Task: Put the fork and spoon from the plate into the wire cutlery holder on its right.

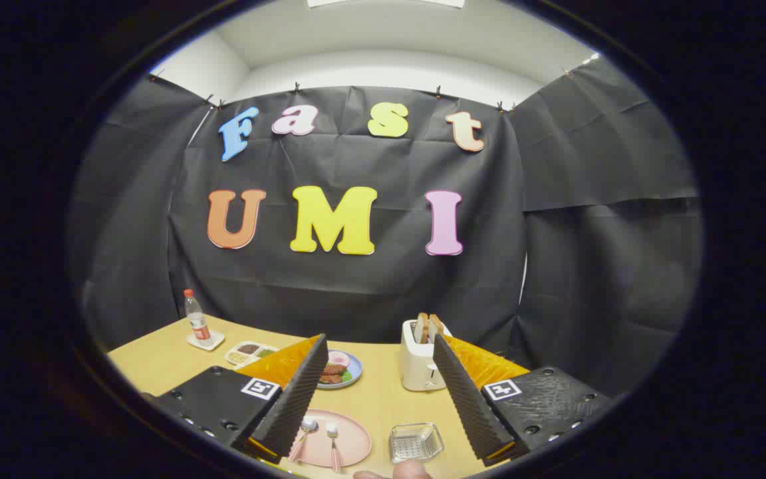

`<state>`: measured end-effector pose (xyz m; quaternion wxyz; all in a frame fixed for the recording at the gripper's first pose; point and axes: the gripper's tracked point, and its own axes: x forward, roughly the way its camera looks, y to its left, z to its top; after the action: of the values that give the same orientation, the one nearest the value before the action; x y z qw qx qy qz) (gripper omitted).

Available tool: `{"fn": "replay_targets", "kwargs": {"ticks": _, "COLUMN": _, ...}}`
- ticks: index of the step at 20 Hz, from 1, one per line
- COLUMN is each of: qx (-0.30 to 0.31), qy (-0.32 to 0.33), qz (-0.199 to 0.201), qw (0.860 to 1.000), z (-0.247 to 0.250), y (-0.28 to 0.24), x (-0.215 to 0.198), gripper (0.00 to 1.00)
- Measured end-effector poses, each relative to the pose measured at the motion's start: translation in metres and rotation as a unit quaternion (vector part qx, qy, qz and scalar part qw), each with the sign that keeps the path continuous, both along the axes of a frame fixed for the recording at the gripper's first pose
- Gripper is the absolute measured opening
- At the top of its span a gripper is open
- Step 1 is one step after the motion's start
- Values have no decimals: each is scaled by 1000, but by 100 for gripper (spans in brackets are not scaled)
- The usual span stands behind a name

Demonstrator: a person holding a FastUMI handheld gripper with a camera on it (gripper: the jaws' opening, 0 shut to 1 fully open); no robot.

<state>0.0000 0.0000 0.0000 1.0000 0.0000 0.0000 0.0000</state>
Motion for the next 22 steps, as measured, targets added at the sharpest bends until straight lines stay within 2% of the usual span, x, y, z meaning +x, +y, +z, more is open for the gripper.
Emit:
{"fn": "replay_targets", "kwargs": {"ticks": 5, "qx": -1, "qy": 6, "qz": 11, "qw": 1000, "z": 3, "y": 8, "x": -4, "gripper": 95}}
{"fn": "replay_targets", "kwargs": {"ticks": 14, "qx": -2, "qy": 47, "qz": 28, "qw": 998, "z": -28, "y": 26, "x": -10, "gripper": 95}}
{"fn": "replay_targets", "kwargs": {"ticks": 19, "qx": -23, "qy": 125, "qz": 53, "qw": 990, "z": -83, "y": 48, "x": -11, "gripper": 96}}
{"fn": "replay_targets", "kwargs": {"ticks": 22, "qx": -24, "qy": 195, "qz": 76, "qw": 978, "z": -129, "y": 69, "x": -11, "gripper": 96}}
